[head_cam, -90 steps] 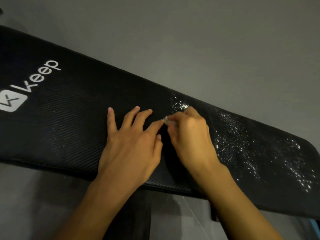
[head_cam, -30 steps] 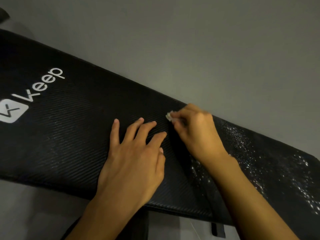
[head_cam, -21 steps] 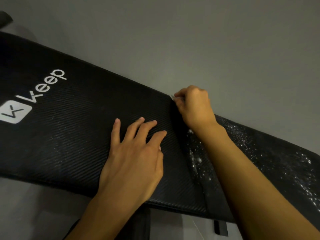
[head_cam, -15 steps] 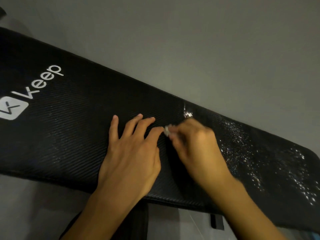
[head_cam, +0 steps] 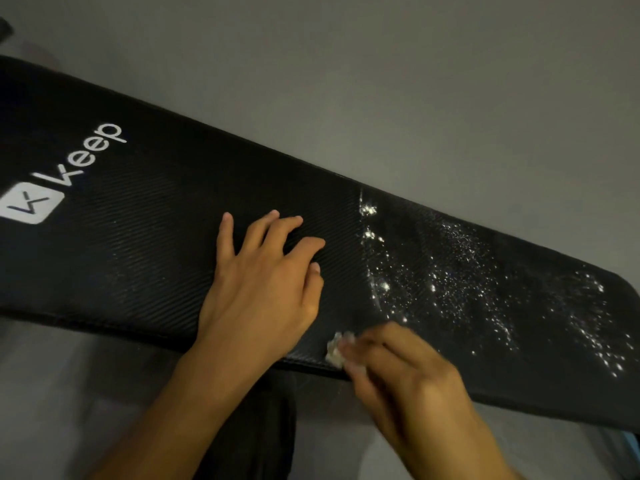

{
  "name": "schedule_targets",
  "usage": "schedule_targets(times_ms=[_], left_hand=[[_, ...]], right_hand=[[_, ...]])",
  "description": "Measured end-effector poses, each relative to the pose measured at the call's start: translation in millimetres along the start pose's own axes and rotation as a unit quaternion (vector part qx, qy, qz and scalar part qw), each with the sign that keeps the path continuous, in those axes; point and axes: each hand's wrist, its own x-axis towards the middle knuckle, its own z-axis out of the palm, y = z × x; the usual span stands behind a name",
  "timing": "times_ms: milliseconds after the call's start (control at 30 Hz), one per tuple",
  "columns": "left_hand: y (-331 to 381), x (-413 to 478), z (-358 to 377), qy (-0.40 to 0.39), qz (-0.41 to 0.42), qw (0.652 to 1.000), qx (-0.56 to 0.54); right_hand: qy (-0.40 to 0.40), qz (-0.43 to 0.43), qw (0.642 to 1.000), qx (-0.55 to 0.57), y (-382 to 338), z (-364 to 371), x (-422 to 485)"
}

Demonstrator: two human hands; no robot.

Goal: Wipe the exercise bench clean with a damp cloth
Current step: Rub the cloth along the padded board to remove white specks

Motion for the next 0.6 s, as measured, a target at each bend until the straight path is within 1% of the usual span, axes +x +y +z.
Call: schedule_targets(times_ms=[67,133,267,333,433,533,600], left_hand=[[0.0,-0.8,0.1,0.001,0.010,1.000,-0.010],[0.3,-3.8,1.3,0.010,0.022,1.000,-0.013],[-0.1,-10.3,5.2,0.021,0.079,0.997,-0.004],[2.1,-13.8,8.6,0.020,0.102,0.994,0.021],[13.8,-15.9,14.0,0.009,0.081,0.995,0.048],[30.2,-9.0,16.3,-0.021,0.052,0.997,0.051],[33.6,-5.2,18.0,-0.023,0.042,0.997,0.055]], right_hand=[[0.001,0.037,0.999,-0.011,6.7,-3.4,14.3],[0.019,0.060,0.998,-0.015,10.3,-4.0,22.2],[0.016,0.034,0.999,-0.004,6.7,-1.8,-1.2],[0.031,0.022,0.999,0.006,5.5,-3.1,-17.4],[0.026,0.024,0.999,-0.010,11.6,-5.4,-12.5],[0.022,0.061,0.998,-0.027,24.2,-6.2,13.2],[0.031,0.072,0.997,-0.028,25.4,-5.8,19.4]])
